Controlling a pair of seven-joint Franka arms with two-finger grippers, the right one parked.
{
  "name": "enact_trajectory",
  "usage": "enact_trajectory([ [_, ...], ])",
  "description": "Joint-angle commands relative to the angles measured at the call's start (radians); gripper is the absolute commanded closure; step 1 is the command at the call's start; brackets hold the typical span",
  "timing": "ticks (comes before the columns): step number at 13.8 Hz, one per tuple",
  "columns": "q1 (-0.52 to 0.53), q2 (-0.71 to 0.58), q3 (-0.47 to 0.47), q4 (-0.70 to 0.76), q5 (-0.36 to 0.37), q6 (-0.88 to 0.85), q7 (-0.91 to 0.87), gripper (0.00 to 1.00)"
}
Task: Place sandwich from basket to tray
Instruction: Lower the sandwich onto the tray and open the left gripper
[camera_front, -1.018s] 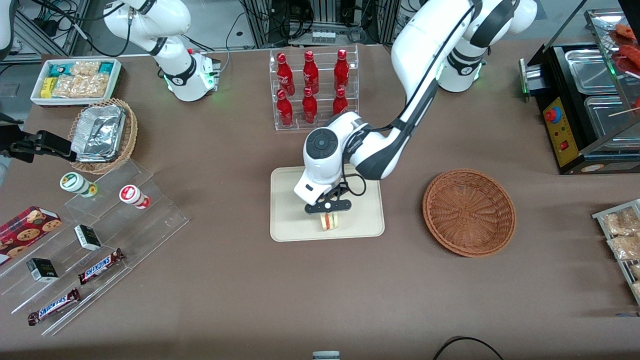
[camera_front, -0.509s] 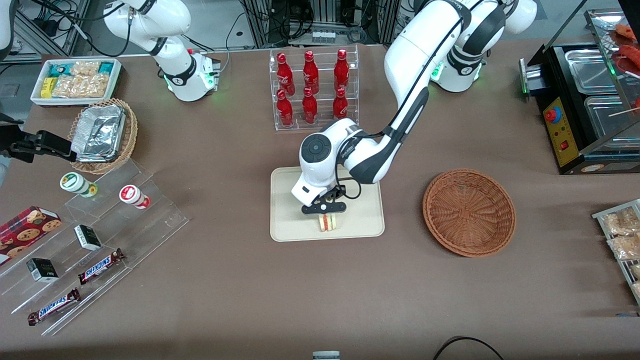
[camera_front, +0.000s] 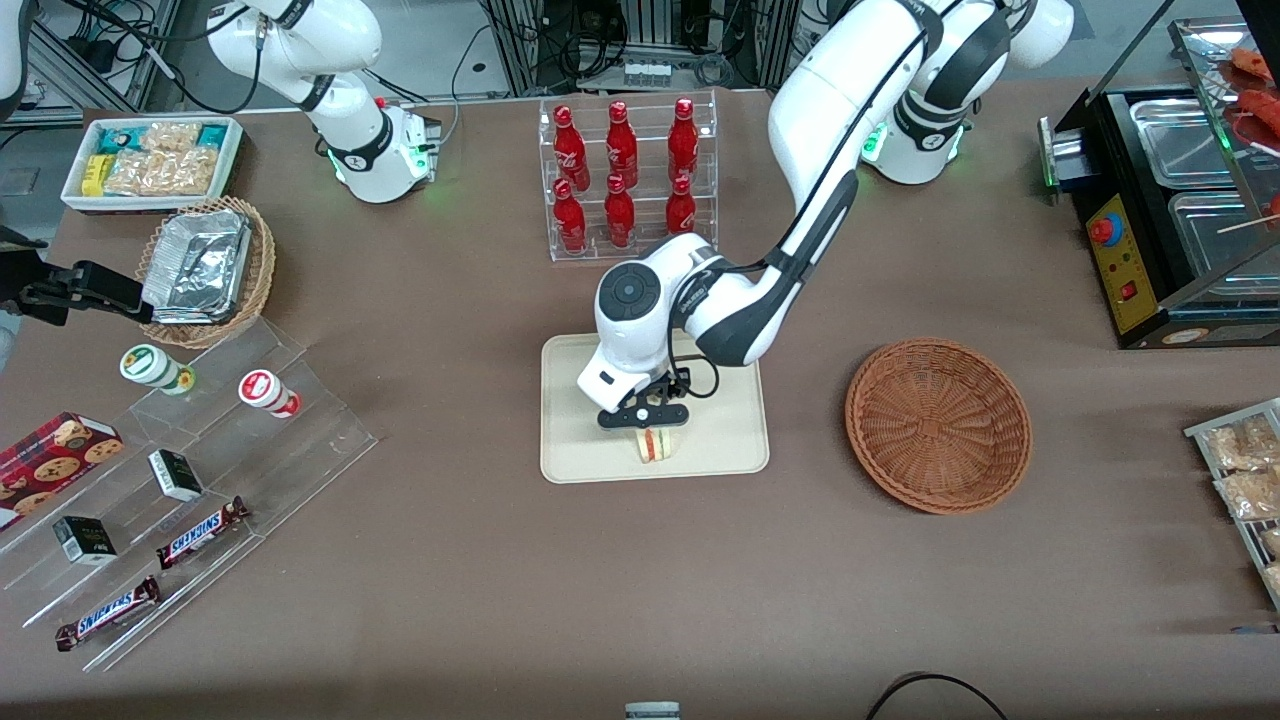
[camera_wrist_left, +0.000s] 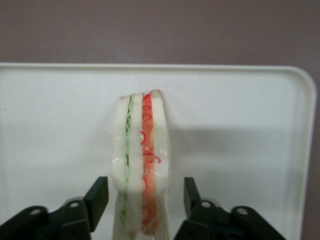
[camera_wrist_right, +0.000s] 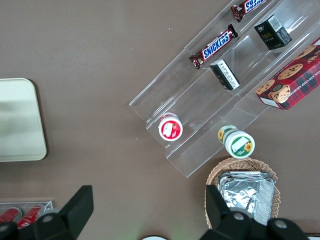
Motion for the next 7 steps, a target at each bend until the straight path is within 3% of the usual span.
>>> enact_trajectory([
  [1,0.029,-0.161,0.015,-0.014,0.002,-0.140,-0.061,0.00],
  [7,0.154,-0.390,0.016,-0.022,0.010,-0.447,-0.138,0.00],
])
